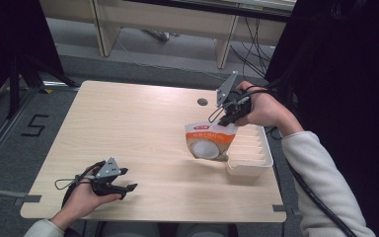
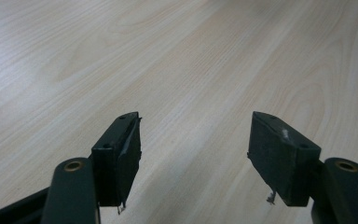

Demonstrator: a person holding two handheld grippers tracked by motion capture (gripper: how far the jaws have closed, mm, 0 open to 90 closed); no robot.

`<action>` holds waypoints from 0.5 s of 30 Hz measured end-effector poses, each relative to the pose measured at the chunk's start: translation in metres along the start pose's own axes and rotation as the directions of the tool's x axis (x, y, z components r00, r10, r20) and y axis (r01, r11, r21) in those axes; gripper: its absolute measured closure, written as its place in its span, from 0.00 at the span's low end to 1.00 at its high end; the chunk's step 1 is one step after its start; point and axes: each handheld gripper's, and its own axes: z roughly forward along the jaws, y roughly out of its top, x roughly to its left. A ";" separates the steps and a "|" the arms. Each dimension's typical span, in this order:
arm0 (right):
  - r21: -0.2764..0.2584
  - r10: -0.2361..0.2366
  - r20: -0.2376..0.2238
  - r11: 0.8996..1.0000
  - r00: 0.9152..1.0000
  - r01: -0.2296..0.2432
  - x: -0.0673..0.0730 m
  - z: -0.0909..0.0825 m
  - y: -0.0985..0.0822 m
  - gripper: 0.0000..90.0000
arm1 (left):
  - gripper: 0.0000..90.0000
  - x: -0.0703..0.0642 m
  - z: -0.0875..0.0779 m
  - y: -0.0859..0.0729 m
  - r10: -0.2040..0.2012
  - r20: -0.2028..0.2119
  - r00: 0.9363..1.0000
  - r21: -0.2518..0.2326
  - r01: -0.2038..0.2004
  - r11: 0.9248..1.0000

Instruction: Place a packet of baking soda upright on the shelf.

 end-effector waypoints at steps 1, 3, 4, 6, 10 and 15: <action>-0.018 -0.021 0.000 1.000 1.000 0.021 -0.002 0.000 -0.001 1.00 | 0.37 0.000 0.000 0.000 -0.003 -0.002 1.000 0.000 0.003 1.000; -0.013 0.006 0.004 1.000 1.000 -0.006 -0.002 -0.003 -0.003 1.00 | 0.37 0.000 -0.001 0.000 -0.002 0.002 1.000 0.007 0.002 1.000; -0.006 0.017 0.007 1.000 1.000 -0.017 -0.002 -0.005 -0.003 1.00 | 0.37 0.000 -0.001 0.000 0.001 0.005 1.000 0.008 -0.001 1.000; -0.007 0.019 0.012 1.000 1.000 -0.019 -0.003 -0.006 -0.005 1.00 | 0.37 0.000 0.000 0.000 -0.004 -0.002 1.000 -0.001 0.004 1.000; -0.014 0.021 0.015 1.000 1.000 -0.021 -0.006 -0.010 -0.009 1.00 | 0.37 0.000 -0.001 0.000 0.001 0.003 1.000 0.008 -0.001 1.000; -0.010 0.036 0.025 0.999 0.999 -0.035 -0.008 -0.015 -0.014 1.00 | 0.37 -0.001 0.000 0.000 -0.004 0.003 1.000 0.001 0.004 1.000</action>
